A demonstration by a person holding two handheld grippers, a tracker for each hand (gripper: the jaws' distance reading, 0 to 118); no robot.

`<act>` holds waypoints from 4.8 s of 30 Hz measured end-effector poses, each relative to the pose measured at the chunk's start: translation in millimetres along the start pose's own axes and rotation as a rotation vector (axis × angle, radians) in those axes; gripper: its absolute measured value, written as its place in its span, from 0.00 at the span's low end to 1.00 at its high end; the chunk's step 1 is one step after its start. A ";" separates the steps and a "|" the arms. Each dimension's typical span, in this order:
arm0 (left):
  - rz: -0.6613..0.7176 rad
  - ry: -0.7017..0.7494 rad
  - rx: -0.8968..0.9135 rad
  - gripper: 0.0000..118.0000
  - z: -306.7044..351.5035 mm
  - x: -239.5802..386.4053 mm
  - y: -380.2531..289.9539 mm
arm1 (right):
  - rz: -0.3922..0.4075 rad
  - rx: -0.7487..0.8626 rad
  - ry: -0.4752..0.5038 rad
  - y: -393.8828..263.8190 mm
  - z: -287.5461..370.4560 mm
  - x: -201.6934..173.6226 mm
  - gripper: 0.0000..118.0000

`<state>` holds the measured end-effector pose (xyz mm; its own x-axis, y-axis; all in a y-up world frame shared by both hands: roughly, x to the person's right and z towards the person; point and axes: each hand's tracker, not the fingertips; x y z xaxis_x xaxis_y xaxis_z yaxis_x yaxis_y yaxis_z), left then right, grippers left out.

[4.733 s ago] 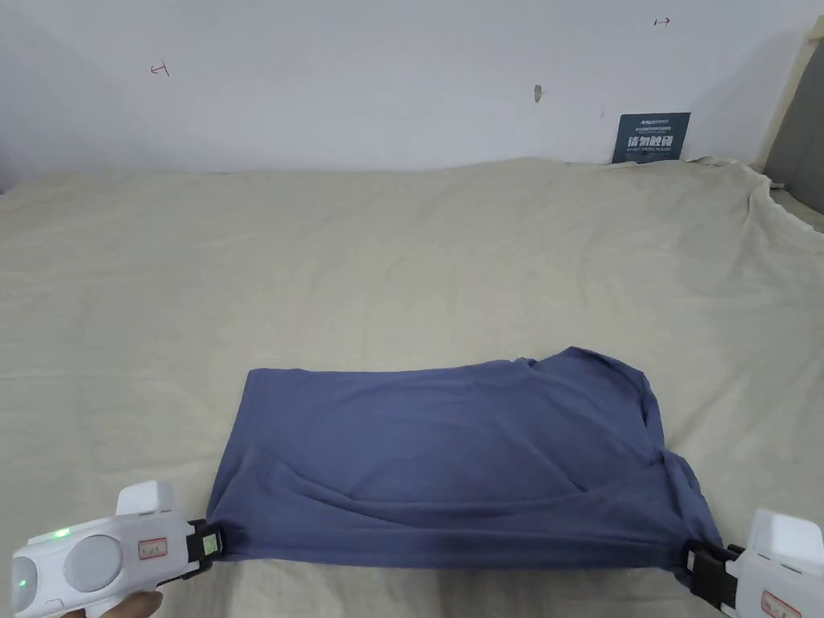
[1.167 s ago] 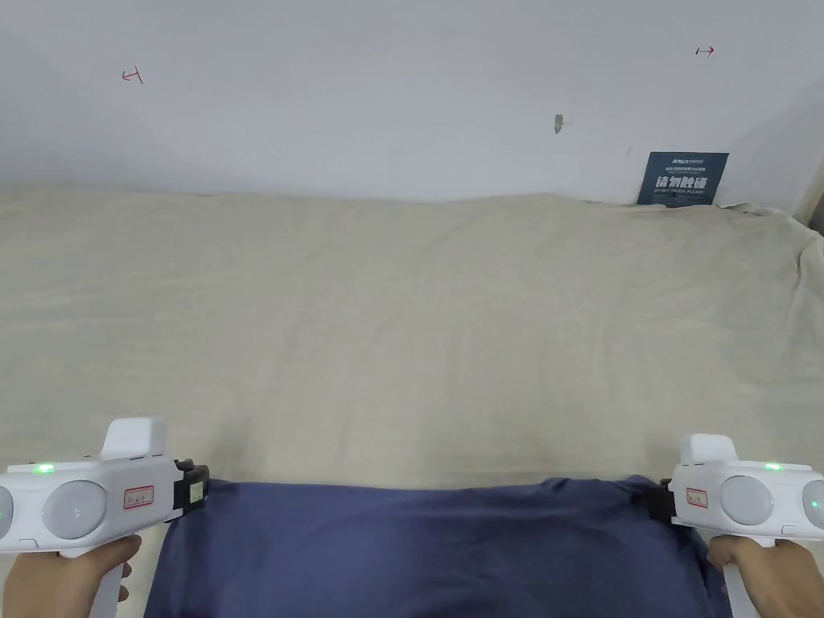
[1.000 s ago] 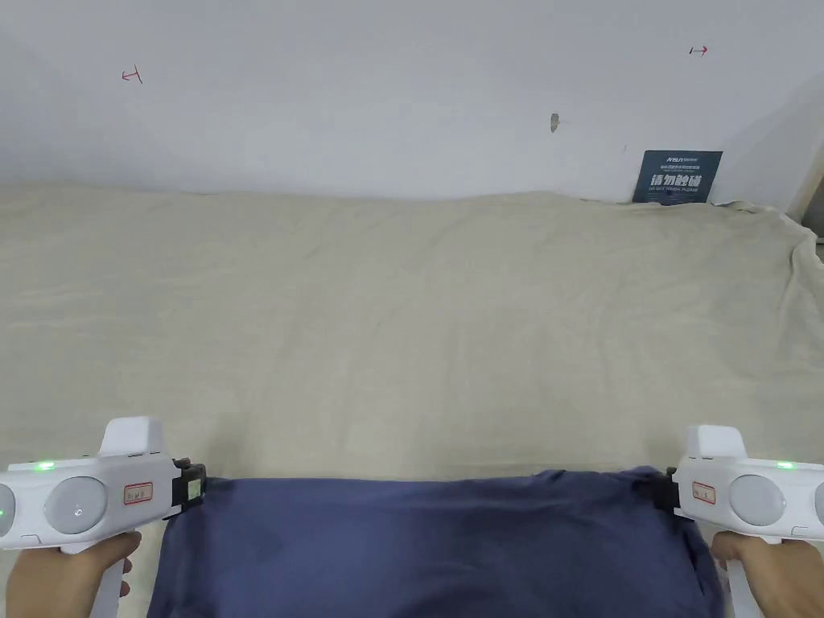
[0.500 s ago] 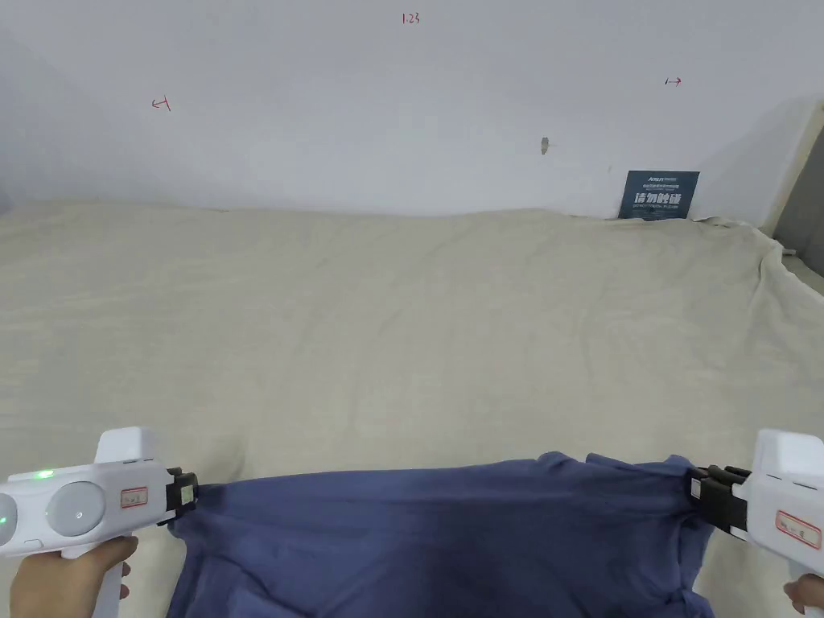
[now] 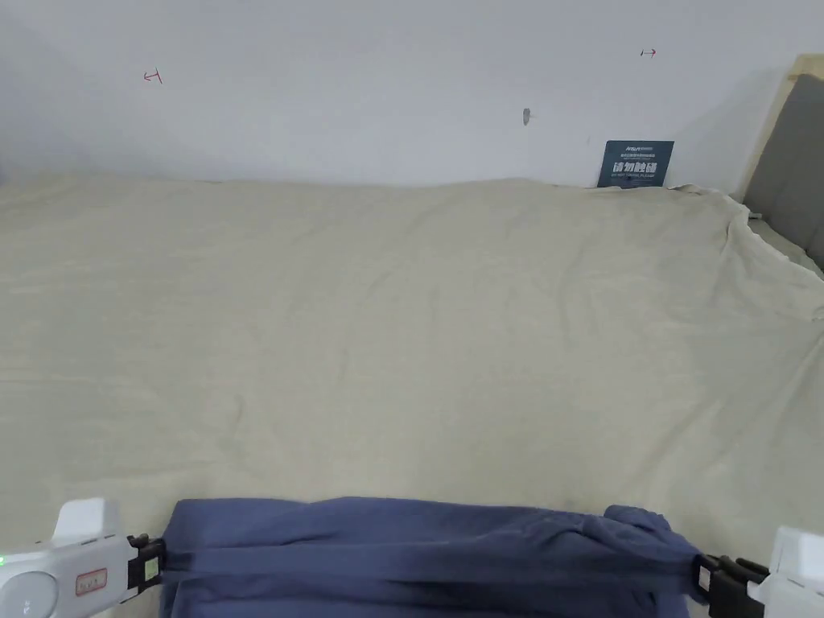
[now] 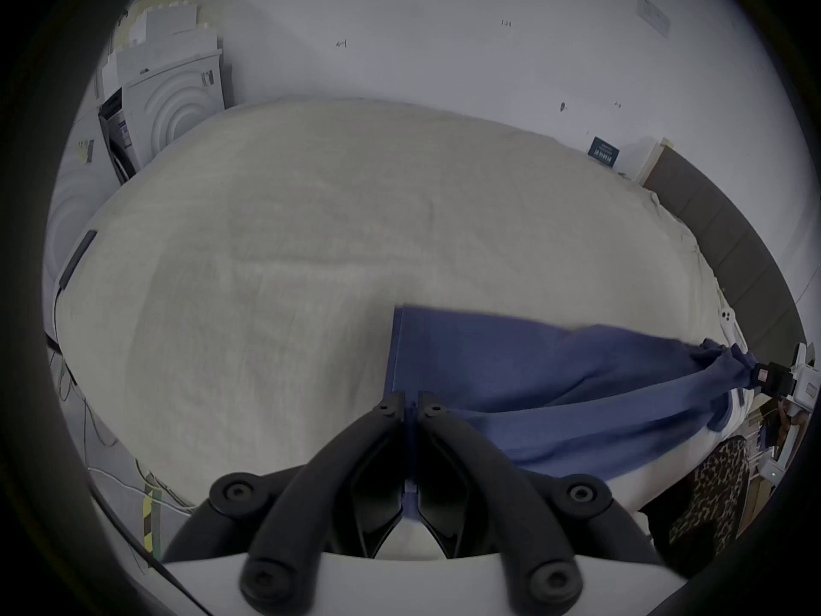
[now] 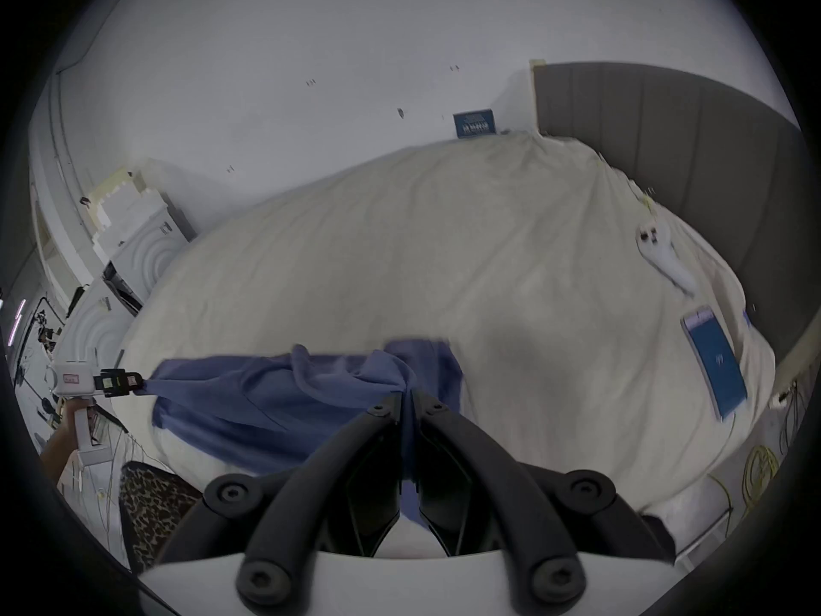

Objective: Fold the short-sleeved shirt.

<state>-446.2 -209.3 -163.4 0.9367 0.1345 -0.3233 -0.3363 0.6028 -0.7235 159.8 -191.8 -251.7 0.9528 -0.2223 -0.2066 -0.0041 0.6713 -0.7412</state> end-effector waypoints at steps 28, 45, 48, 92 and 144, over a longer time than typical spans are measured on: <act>-0.050 0.012 0.275 0.89 70.7 45.4 33.5 | 0.112 0.301 -0.094 50.1 54.8 -69.0 0.72; -0.141 -0.017 0.641 0.01 99.8 102.4 46.0 | 0.162 0.599 -0.161 77.4 67.0 -131.6 0.00; -0.119 -0.048 0.615 0.00 97.3 101.3 46.9 | 0.172 0.598 -0.153 76.8 64.9 -129.9 0.00; 0.311 -0.435 -0.202 0.64 -70.2 -87.0 19.5 | 0.205 0.389 -0.138 73.0 6.0 -143.7 0.00; -0.116 -0.363 -0.322 0.03 -32.4 201.9 71.1 | 0.084 0.436 -0.133 59.0 57.4 -74.6 0.00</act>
<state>-284.2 -164.7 -299.8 0.9238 0.3809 -0.0377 -0.1873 0.3640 -0.9124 105.8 -95.1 -243.4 0.9855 -0.0809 -0.1494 0.0181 0.9243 -0.3813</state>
